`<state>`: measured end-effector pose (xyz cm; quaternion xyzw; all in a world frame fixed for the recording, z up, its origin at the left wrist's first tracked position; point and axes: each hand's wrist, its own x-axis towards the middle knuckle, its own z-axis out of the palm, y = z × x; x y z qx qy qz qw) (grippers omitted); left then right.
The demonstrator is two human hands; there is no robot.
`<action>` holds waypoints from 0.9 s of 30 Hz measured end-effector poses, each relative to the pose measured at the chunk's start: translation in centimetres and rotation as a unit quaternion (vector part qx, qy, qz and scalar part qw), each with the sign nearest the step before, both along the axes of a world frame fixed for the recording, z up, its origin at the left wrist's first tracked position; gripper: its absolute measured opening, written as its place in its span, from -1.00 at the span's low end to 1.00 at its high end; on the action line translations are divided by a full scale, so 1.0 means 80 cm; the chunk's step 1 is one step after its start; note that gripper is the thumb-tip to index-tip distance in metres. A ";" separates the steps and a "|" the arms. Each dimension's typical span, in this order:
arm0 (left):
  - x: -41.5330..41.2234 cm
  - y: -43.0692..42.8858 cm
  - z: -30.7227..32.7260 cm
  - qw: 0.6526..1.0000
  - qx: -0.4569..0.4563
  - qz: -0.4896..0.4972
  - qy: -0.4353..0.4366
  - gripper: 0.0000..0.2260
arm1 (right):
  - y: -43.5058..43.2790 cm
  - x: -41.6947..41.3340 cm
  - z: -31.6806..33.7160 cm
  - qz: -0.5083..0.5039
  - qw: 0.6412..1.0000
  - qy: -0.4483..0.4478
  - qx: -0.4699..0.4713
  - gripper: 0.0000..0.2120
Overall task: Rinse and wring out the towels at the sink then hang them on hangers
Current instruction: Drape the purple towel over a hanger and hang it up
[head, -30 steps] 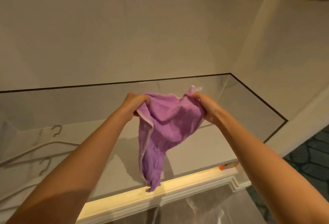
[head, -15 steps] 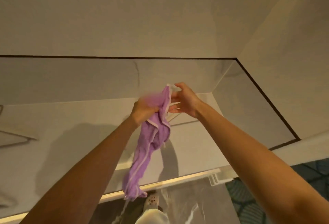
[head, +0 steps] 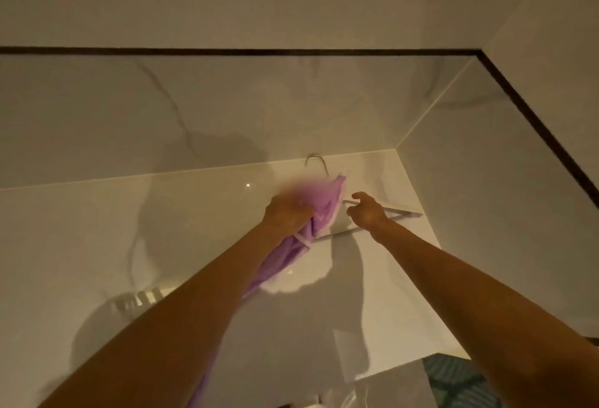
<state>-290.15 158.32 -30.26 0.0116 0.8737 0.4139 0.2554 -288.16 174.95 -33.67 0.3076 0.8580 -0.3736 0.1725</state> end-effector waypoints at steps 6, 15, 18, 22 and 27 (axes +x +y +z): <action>-0.026 0.106 -0.065 0.997 0.055 0.046 -0.026 -0.70 | 0.058 -0.036 -0.067 0.140 0.982 -0.033 0.125 -0.63; -0.019 0.116 -0.175 0.961 -0.060 -0.159 0.217 -0.35 | 0.123 -0.066 -0.114 0.221 0.944 -0.119 0.212 -0.53; 0.001 0.091 -0.189 0.929 -0.187 -0.212 0.237 -0.28 | 0.118 -0.062 -0.122 0.281 0.910 -0.129 0.277 -0.56; 0.024 0.076 -0.208 0.895 -0.279 -0.274 0.215 -0.20 | 0.118 -0.056 -0.126 0.304 0.902 -0.120 0.283 -0.54; 0.018 0.067 -0.199 0.908 -0.239 -0.295 0.176 -0.51 | 0.119 -0.050 -0.103 0.299 0.935 -0.112 0.154 -0.59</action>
